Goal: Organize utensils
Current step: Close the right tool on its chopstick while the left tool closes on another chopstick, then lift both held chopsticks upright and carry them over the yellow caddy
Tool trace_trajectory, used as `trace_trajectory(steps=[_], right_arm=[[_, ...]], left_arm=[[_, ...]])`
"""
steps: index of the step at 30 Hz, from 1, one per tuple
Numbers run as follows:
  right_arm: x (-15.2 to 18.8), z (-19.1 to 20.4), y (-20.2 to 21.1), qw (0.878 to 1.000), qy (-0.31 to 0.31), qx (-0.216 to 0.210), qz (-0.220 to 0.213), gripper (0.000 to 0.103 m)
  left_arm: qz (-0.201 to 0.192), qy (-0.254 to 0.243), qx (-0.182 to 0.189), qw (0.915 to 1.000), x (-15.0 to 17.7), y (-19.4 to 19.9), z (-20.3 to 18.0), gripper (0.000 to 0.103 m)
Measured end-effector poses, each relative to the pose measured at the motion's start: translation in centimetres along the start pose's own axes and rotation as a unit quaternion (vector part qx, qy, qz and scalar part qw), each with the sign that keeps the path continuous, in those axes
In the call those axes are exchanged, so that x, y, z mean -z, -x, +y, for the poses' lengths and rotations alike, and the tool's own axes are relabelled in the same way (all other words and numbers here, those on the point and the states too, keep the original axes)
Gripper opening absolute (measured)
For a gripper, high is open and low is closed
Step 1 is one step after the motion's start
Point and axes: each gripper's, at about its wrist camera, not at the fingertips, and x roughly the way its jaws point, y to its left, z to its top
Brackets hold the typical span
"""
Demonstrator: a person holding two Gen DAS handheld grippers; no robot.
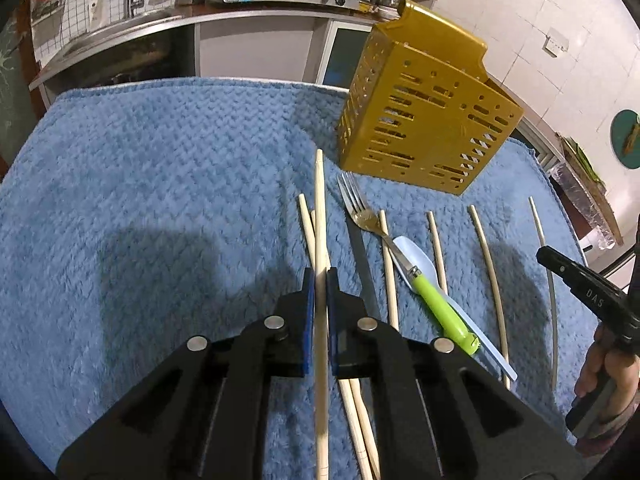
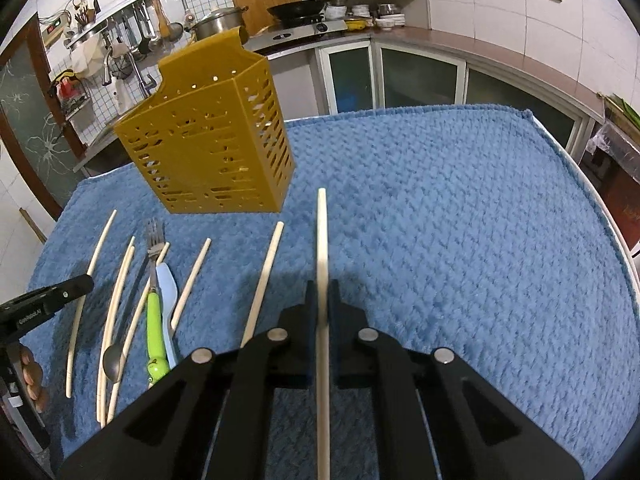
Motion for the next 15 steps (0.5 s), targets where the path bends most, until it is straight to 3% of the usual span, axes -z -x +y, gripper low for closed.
trace_trajectory(steps=[3, 6, 10, 15], right_arm=[[0.3, -0.1, 0.0, 1.0, -0.003, -0.003, 0.001, 0.006], [0.0, 0.0, 0.8, 1.0, -0.012, -0.017, -0.022, 0.006], [-1.1, 0.5, 3.1, 0.996, -0.02, -0.037, -0.082, 0.006], [-2.9, 1.6, 6.0, 0.983, -0.015, -0.055, -0.172, 0.006]], left_arm=[[0.001, 0.003, 0.005, 1.0, 0.1, 0.0, 0.1, 0.004], [-0.025, -0.004, 0.02, 0.9995, -0.2, 1.2, -0.4, 0.004], [-0.1, -0.009, 0.051, 0.9937, -1.1, 4.1, -1.4, 0.004], [-0.21, -0.03, 0.064, 0.9752, -2.1, 6.9, -3.2, 0.005]])
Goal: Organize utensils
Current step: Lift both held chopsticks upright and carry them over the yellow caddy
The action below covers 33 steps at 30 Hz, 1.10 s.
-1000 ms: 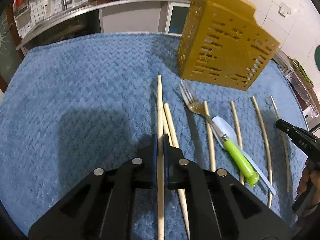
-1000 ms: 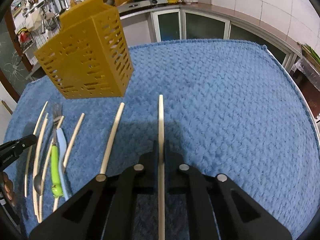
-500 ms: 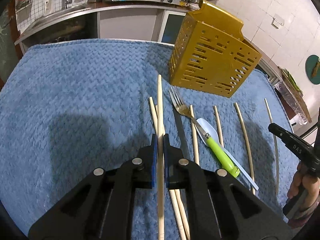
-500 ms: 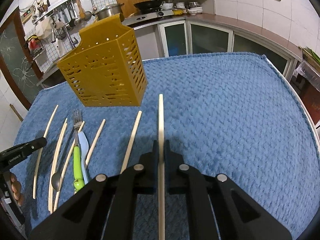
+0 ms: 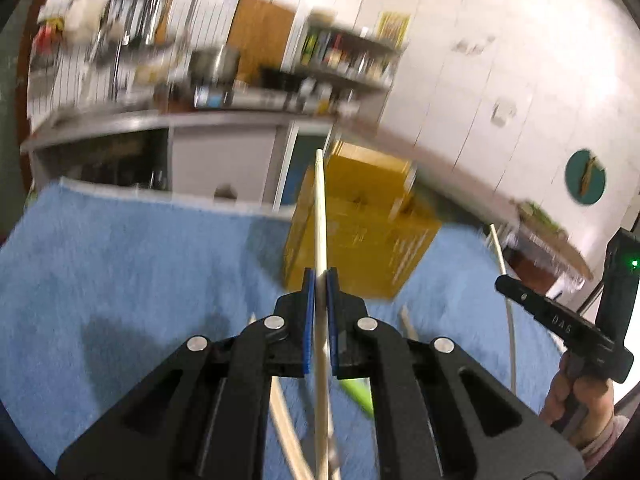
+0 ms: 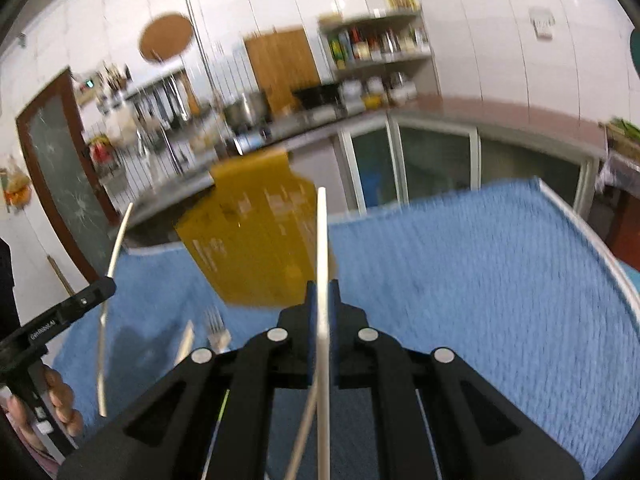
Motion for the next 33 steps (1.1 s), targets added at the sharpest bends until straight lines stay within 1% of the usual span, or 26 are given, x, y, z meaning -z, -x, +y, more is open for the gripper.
trace_trajectory(steps=[4, 6, 8, 11, 12, 14, 17, 21, 24, 27, 30, 33], right_arm=[[-1.9, 0.6, 0.8, 0.998, -0.004, -0.016, -0.059, 0.006], [-2.7, 0.7, 0.9, 0.996, -0.008, -0.03, -0.083, 0.006], [-3.5, 0.9, 0.6, 0.993, -0.017, -0.05, -0.11, 0.006], [-4.5, 1.8, 0.7, 0.986, -0.012, -0.062, -0.155, 0.006], [-4.9, 2.2, 0.6, 0.982, -0.007, -0.063, -0.177, 0.006], [-5.6, 2.9, 0.2, 0.977, -0.002, -0.065, -0.202, 0.006], [-6.5, 3.9, -0.3, 0.969, -0.001, -0.064, -0.241, 0.006], [-7.9, 5.0, -1.3, 0.957, 0.002, -0.054, -0.284, 0.006], [-8.8, 5.1, -2.4, 0.95, -0.011, -0.051, -0.309, 0.006], [-9.4, 5.2, -3.6, 0.945, -0.022, -0.04, -0.323, 0.006], [-9.9, 5.3, -4.7, 0.945, -0.028, -0.034, -0.326, 0.006], [-10.1, 5.5, -5.9, 0.944, -0.019, -0.02, -0.328, 0.006]], left_arm=[[-0.053, -0.013, 0.012, 0.9984, -1.7, 0.2, -1.4, 0.005], [-0.068, -0.019, 0.021, 0.9973, -2.8, -0.1, -2.1, 0.005], [-0.087, -0.027, 0.024, 0.9956, -3.9, -0.6, -2.5, 0.005], [-0.117, -0.04, 0.019, 0.9922, -5.1, -0.9, -3.2, 0.005], [-0.131, -0.041, 0.017, 0.9904, -5.5, -1.0, -3.3, 0.005], [-0.157, -0.031, 0.014, 0.9869, -6.4, -1.0, -3.4, 0.005], [-0.18, -0.027, 0.022, 0.983, -7.7, -1.6, -3.8, 0.005], [-0.209, -0.049, 0.014, 0.9765, -9.6, -3.4, -4.9, 0.005], [-0.223, -0.065, 0.007, 0.9727, -10.3, -4.7, -5.3, 0.004], [-0.236, -0.073, 0.008, 0.9691, -10.9, -6.2, -5.3, 0.005], [-0.232, -0.07, 0.012, 0.9702, -11.8, -8.2, -4.9, 0.005], [-0.218, -0.057, 0.012, 0.9741, -12.5, -10.1, -4.1, 0.005]])
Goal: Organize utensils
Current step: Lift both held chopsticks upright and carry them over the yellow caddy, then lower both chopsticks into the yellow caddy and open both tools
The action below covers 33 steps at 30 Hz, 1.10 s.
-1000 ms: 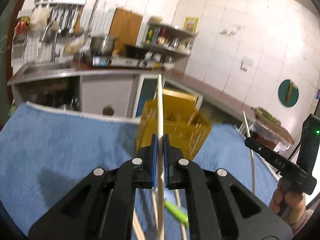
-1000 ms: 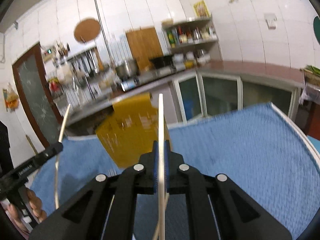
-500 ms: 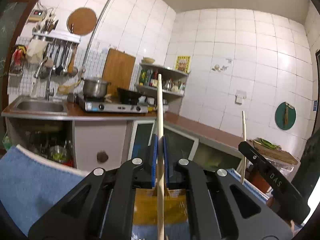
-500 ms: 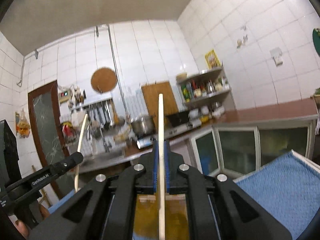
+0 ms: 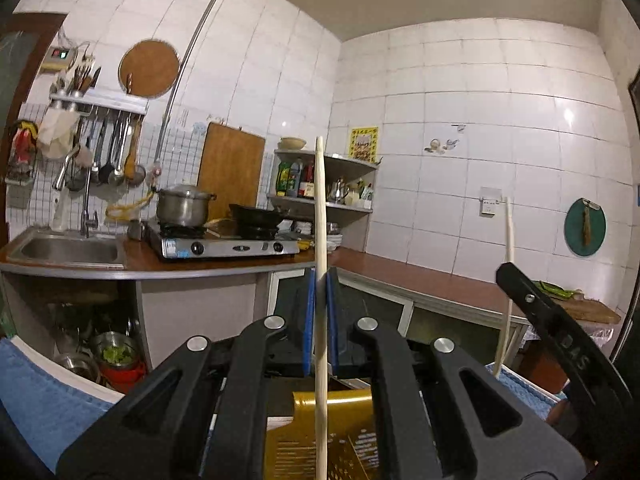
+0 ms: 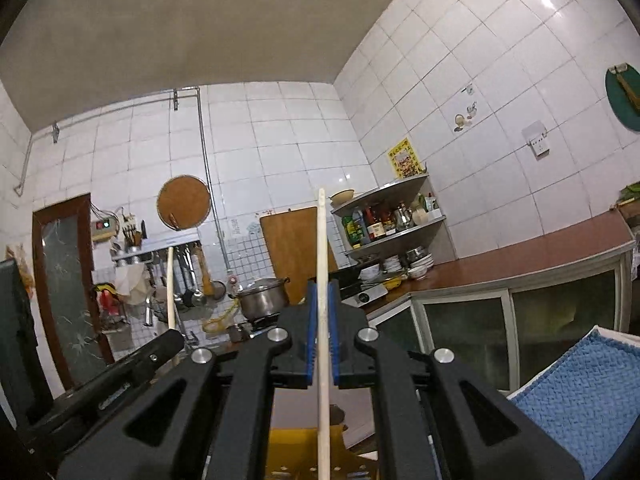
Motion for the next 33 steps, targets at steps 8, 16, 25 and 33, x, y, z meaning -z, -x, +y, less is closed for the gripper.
trace_trajectory(steps=[8, 16, 25, 33], right_arm=[[1.0, -0.4, -1.4, 1.0, 0.024, 0.009, 0.005, 0.006], [0.6, -0.7, -1.9, 1.0, 0.011, 0.002, 0.002, 0.006], [3.5, -1.0, -2.0, 0.998, 0.047, 0.001, 0.035, 0.006], [6.8, -1.4, -1.4, 0.994, 0.081, 0.004, 0.077, 0.006]], left_arm=[[0.033, 0.003, -0.008, 0.9994, 1.6, -1.7, 1.5, 0.005], [0.042, -0.01, -0.002, 0.9991, 2.1, -0.2, 1.2, 0.005], [0.068, -0.02, -0.009, 0.9974, 4.1, -0.4, 1.0, 0.005], [0.093, -0.023, -0.014, 0.9953, 6.0, 0.2, 1.3, 0.005]])
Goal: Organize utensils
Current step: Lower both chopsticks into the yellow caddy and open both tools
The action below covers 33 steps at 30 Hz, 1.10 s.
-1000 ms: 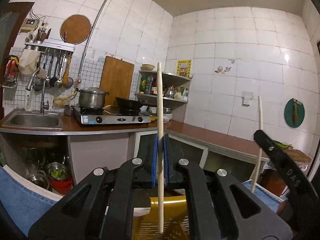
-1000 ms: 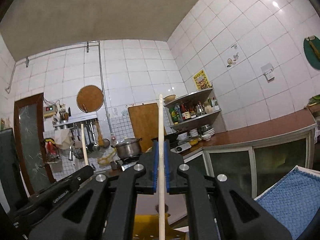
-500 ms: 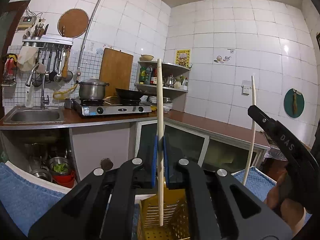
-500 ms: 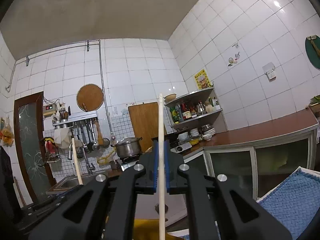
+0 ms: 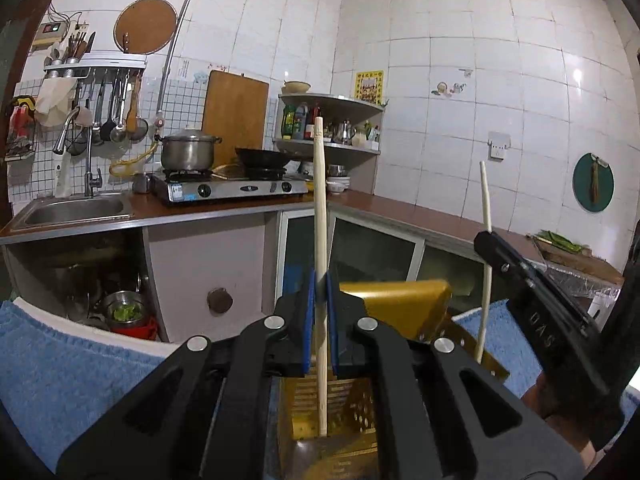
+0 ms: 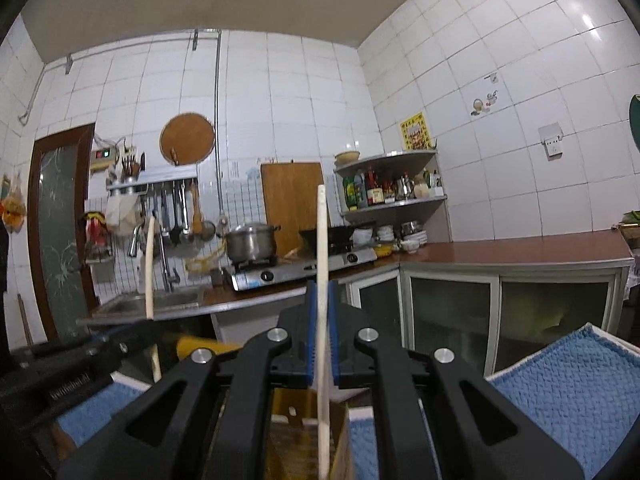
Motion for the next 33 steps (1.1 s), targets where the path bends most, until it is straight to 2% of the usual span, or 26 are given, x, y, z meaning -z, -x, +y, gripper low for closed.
trace_trajectory(steps=[11, 24, 26, 28, 30, 33], right_arm=[[1.8, -0.6, 1.0, 0.999, 0.013, 0.007, 0.036, 0.006], [1.4, -1.3, 1.9, 0.994, -0.006, -0.004, 0.111, 0.007], [1.0, -1.4, 2.2, 0.993, -0.008, -0.006, 0.122, 0.007], [0.4, -1.4, 2.8, 0.992, -0.008, -0.007, 0.128, 0.007], [0.0, -1.5, 3.6, 0.99, -0.012, -0.008, 0.143, 0.007], [-0.1, -1.7, 5.2, 0.988, -0.018, -0.009, 0.155, 0.01]], left_arm=[[0.022, -0.021, -0.014, 0.9994, 1.9, 0.8, -0.4, 0.005], [0.067, 0.001, -0.02, 0.9976, 3.0, 3.1, 0.3, 0.006], [0.075, 0.011, -0.021, 0.9969, 2.7, 3.9, 0.7, 0.015], [0.075, 0.02, -0.026, 0.9967, 2.5, 4.9, 0.9, 0.048], [0.07, 0.028, -0.036, 0.9965, 2.4, 6.4, 1.1, 0.067], [0.077, 0.03, -0.041, 0.9957, 2.3, 8.1, 1.2, 0.074]])
